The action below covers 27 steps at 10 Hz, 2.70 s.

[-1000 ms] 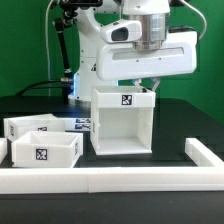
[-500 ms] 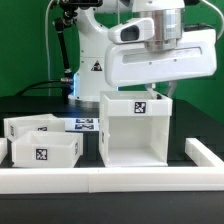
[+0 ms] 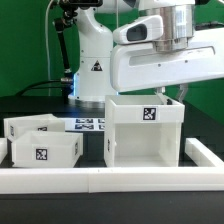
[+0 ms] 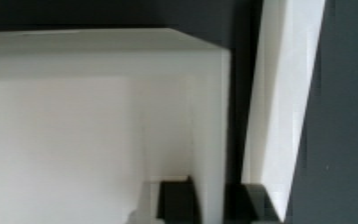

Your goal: Assemble drawer

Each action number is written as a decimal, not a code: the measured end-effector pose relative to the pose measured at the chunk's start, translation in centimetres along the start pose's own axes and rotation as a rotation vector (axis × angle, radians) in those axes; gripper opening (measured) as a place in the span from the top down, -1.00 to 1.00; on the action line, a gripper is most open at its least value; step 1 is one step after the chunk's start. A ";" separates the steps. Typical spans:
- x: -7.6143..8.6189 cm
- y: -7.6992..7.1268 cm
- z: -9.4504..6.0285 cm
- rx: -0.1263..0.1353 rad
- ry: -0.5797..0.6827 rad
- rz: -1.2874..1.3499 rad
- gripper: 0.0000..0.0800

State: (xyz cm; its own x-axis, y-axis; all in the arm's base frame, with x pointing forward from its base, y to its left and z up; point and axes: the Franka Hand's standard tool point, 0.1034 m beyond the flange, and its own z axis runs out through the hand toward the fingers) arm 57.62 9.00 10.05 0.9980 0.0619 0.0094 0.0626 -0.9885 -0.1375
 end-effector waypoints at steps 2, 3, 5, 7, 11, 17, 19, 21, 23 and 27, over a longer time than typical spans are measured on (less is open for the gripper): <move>1.0 0.2 -0.1 0.003 0.007 0.012 0.89; 1.0 0.1 -0.2 0.003 0.009 0.014 0.89; 1.0 0.1 -0.2 0.004 0.010 0.040 0.89; 1.1 0.0 -0.3 0.005 0.016 0.168 0.89; 0.9 -0.7 0.2 0.015 0.065 0.504 0.89; 2.0 -0.2 -0.2 0.071 0.081 0.987 0.89; 2.0 -0.6 -0.2 0.084 0.075 1.059 0.89; 1.9 -1.0 -0.2 0.109 0.056 1.209 0.89; 2.0 -0.9 0.0 0.130 0.017 1.362 0.89; 3.8 -0.5 -0.3 0.176 -0.030 1.615 0.90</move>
Offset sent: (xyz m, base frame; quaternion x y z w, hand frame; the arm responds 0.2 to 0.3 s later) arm 0.0000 0.0000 0.0000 0.0000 0.0000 0.0000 1.0000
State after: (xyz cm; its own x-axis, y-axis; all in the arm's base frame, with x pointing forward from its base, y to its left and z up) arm 61.41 9.69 10.43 0.0202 -0.9635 -0.2671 -0.9960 0.0039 -0.0895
